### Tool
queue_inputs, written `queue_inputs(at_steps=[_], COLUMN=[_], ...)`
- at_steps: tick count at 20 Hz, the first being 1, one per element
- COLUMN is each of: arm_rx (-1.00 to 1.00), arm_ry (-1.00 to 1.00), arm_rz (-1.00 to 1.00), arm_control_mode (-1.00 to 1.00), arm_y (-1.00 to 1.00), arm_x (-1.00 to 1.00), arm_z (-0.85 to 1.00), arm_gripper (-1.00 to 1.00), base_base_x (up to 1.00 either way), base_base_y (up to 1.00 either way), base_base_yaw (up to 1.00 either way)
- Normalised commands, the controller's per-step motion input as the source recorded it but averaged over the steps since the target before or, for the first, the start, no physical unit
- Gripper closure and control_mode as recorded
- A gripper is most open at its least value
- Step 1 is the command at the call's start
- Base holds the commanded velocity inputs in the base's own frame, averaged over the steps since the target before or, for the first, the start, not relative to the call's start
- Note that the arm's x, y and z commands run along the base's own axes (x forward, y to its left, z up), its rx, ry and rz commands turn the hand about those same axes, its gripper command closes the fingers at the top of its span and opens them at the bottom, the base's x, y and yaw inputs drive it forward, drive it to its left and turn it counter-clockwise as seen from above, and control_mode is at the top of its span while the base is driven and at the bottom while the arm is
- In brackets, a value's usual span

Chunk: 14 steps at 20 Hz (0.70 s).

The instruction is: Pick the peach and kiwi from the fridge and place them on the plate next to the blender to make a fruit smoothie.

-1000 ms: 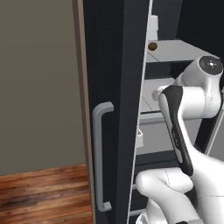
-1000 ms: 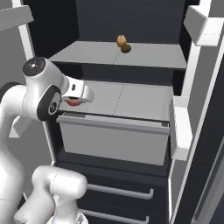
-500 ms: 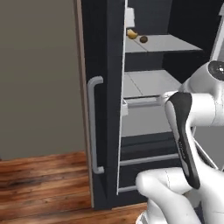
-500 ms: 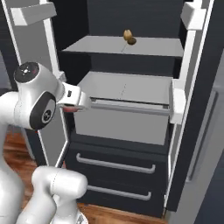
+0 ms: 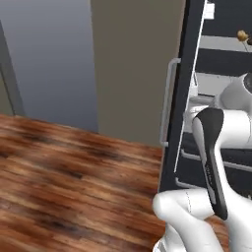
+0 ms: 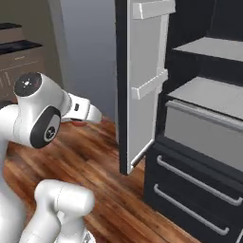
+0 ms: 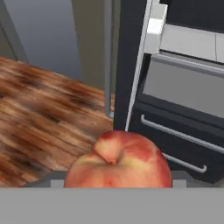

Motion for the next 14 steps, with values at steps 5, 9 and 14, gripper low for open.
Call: queue_inputs(at_steps=[5, 9, 14], arm_rx=[0.00, 0.00, 0.00], arm_ry=[0.00, 0.00, 0.00], arm_rz=[0.00, 0.00, 0.00], arm_control_mode=[1.00, 1.00, 1.00], arm_y=[0.00, 0.00, 0.00], arm_x=[0.00, 0.00, 0.00], arm_z=[0.00, 0.00, 0.00], arm_gripper=[1.00, 1.00, 1.00], base_base_x=[-0.09, -0.07, 0.06], base_base_y=[0.00, 0.00, 0.00], base_base_yaw=[1.00, 1.00, 0.98])
